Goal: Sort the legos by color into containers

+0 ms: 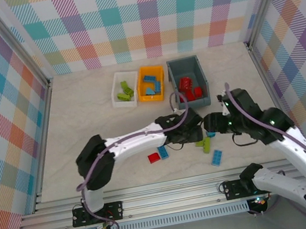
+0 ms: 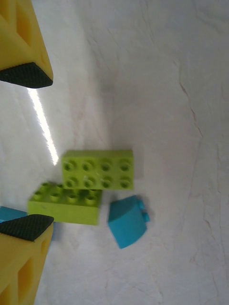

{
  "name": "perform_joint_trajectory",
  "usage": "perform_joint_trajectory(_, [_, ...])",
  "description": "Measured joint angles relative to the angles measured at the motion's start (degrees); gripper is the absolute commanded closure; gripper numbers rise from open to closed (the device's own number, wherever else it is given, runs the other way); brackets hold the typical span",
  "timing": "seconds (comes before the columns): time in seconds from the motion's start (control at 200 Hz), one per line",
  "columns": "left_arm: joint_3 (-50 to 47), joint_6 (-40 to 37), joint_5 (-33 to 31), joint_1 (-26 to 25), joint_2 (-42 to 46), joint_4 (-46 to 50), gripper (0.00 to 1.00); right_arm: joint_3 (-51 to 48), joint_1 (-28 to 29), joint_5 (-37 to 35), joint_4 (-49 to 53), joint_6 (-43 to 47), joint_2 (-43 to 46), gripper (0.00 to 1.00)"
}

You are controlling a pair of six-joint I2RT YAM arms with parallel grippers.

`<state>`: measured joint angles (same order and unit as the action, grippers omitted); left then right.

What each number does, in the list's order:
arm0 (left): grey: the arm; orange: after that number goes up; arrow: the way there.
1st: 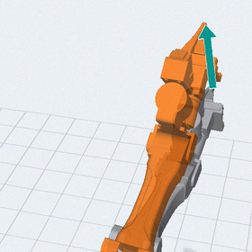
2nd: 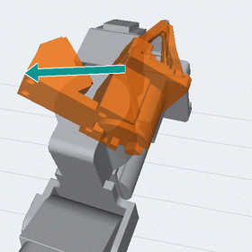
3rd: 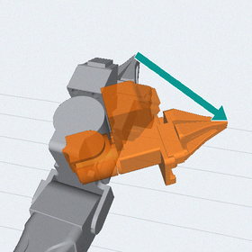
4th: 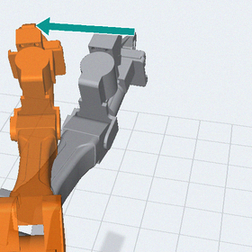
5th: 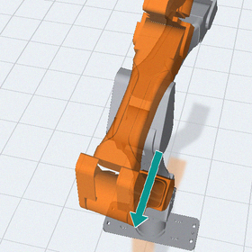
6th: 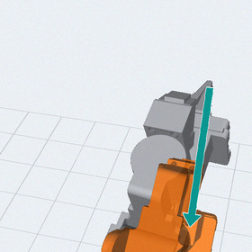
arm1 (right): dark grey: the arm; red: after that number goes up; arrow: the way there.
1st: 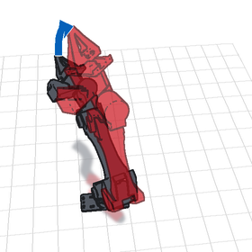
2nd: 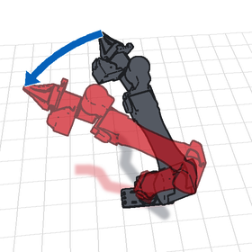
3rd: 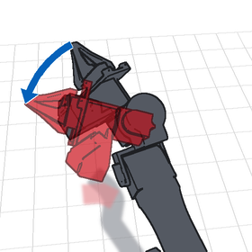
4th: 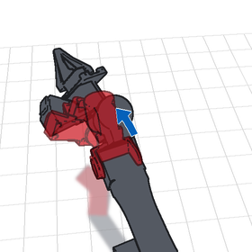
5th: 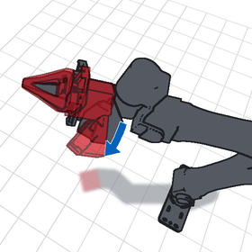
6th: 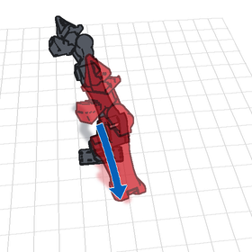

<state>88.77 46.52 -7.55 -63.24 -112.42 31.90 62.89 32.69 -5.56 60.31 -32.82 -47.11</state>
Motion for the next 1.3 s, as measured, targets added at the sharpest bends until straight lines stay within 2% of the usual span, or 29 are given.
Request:
perform_joint_trajectory(0.225, [18.6,-0.9,-0.6,0.5,-16.0,5.6,0.27,0.0,0.1,0.8,3.3,-1.3,4.7,0.38])
perform_joint_trajectory(0.47, [26.6,-1.2,-0.9,1.5,-23.0,11.0,0.29,0.1,0.1,1.2,4.5,-1.5,4.7,0.38])
perform_joint_trajectory(0.78, [22.4,-0.9,-2.6,1.6,-21.7,11.1,0.34,0.1,0.1,1.8,4.4,-2.2,4.6,0.38])
perform_joint_trajectory(1.04, [22.6,-0.9,-2.3,1.5,-21.7,11.3,0.38,0.1,0.1,1.8,4.3,-2.4,4.2,0.38])
perform_joint_trajectory(1.13, [22.5,-0.9,-2.3,1.1,-21.7,11.4,0.42,0.1,0.1,1.8,4.2,-2.4,4.2,0.38])
perform_joint_trajectory(1.3, [19.2,0.1,-2.8,0.4,-20.7,9.6,0.56,-0.3,0.1,1.8,3.6,-2.3,4.2,0.38])
